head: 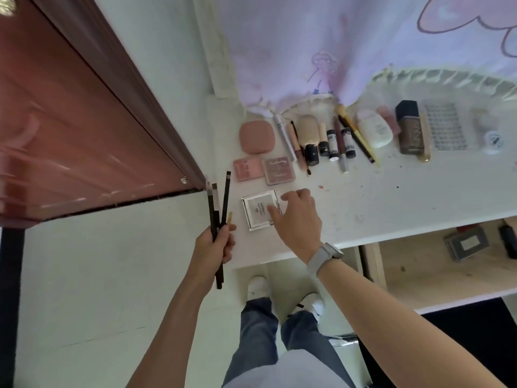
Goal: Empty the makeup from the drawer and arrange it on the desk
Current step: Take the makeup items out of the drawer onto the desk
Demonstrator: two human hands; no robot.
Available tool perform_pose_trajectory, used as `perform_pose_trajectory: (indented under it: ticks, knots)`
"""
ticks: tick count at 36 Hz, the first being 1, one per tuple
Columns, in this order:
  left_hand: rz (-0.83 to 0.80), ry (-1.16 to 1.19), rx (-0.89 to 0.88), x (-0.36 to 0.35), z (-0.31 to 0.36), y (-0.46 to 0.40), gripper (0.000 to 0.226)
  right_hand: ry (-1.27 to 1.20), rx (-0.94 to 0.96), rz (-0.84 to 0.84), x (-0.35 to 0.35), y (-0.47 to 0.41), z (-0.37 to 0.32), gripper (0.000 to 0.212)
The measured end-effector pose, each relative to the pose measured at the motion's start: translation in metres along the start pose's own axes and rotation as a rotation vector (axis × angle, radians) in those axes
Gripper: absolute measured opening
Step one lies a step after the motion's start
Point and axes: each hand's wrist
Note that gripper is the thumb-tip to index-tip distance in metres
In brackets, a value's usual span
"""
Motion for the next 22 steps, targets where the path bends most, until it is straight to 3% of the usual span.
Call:
perform_pose_trajectory:
  ticks: [3,7,10,14,18,22]
  knots:
    - [-0.139,0.059,0.053,-0.003,0.004,0.002,0.02,-0.277,-0.008,-0.019,0.009,-0.001,-0.003,0.031]
    - [-0.342,-0.008,0.067,-0.015,0.01,0.007,0.022,-0.727,-0.125,-0.339,0.025,-0.002,-0.008,0.011]
    - [-0.434,-0.064,0.047,-0.031,0.016,0.012,0.022,-0.848,-0.232,-0.413,0.031,-0.004,-0.004,0.012]
    - [-0.465,-0.066,0.049,-0.052,0.023,0.013,0.021,-0.908,-0.329,-0.259,0.043,-0.01,0.011,0.015]
    - [-0.45,-0.036,0.099,-0.079,0.027,0.015,0.019,-1.057,-0.499,0.002,0.066,-0.026,0.042,0.01]
    - [-0.418,0.013,0.201,-0.125,0.033,0.017,0.021,-0.77,-0.496,0.168,0.083,-0.046,0.096,0.019]
Point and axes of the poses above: each hand's wrist, its own y-axis away from the middle knuckle, its own x-axis out of the back of the hand, z = x × y, and after that the axes turned 9 degrees about z, right-handed
